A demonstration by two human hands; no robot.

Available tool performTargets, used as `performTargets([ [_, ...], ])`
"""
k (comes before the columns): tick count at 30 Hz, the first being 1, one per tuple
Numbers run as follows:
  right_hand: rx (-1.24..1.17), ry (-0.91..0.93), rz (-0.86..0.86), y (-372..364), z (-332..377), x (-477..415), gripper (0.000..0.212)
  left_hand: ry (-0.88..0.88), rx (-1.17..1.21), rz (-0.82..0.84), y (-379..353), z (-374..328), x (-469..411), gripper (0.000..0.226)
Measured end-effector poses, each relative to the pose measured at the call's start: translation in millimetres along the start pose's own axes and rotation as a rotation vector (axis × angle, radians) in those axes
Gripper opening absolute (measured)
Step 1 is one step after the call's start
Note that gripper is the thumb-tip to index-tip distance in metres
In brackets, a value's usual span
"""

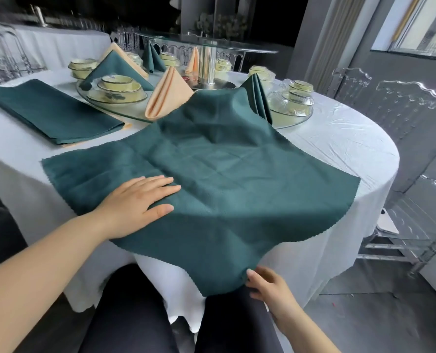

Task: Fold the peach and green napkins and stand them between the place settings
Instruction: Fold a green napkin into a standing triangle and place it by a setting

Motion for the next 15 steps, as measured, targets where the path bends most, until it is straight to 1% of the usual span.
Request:
performTargets([
  [1, -0.005, -0.004, 0.014, -3.1, 3.5, 2.8, 0.010, 0.010, 0.017, -0.003, 0.3, 1.5, 1.1, 0.126],
  [2, -0.031, -0.002, 0.020, -4.5, 6.5, 5.9, 0.019, 0.028, 0.041, -0.041, 1.7, 0.9, 1.9, 0.122],
  [3, -0.071, 0.001, 0.019, -5.0, 9.2, 10.2, 0.027, 0.034, 0.067, -0.119, 4.5, -2.7, 2.9, 0.112],
  [4, -0.112, 0.006, 0.018, -5.1, 12.4, 16.1, 0.031, 0.010, 0.043, -0.248, 7.7, -6.7, 4.4, 0.090],
  [5, -0.150, 0.014, 0.025, -4.5, 16.2, 22.9, 0.032, -0.014, 0.002, -0.386, 10.9, -11.5, 7.5, 0.062],
  [6, -0.193, 0.027, 0.038, -3.4, 20.2, 29.9, 0.030, -0.040, -0.024, -0.480, 12.7, -18.0, 11.1, 0.037],
  [7, -0.241, 0.042, 0.054, -2.3, 25.2, 37.6, 0.027, -0.089, 0.003, -0.529, 11.3, -25.4, 15.0, 0.020],
  [8, -0.285, 0.058, 0.068, -1.1, 30.7, 44.8, 0.025, -0.155, 0.082, -0.495, 7.6, -34.2, 18.8, 0.013],
  [9, -0.334, 0.075, 0.083, 0.0, 37.4, 51.8, 0.025, -0.225, 0.149, -0.453, 5.1, -42.2, 23.8, 0.016],
  [11, -0.451, 0.115, 0.119, 1.7, 53.1, 65.6, 0.031, -0.356, 0.231, -0.323, -0.3, -56.7, 36.3, 0.036],
  [12, -0.508, 0.133, 0.146, 1.5, 61.4, 71.8, 0.032, -0.406, 0.227, -0.243, -2.6, -63.9, 42.8, 0.046],
  [13, -0.555, 0.150, 0.169, 0.8, 70.2, 78.2, 0.031, -0.428, 0.198, -0.184, -5.6, -68.7, 49.1, 0.054],
  [15, -0.610, 0.184, 0.193, -0.8, 87.5, 86.8, 0.029, -0.403, 0.174, -0.084, -12.9, -72.0, 57.6, 0.074],
])
Point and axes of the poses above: each hand's wrist, its own x-axis away from the middle knuckle, its own y-axis out of the back of the hand, z = x × y, the point moved 3 cm from there along -x, towards the middle knuckle, and after that the axes turned 10 degrees about -y, right-handed, at the moved point
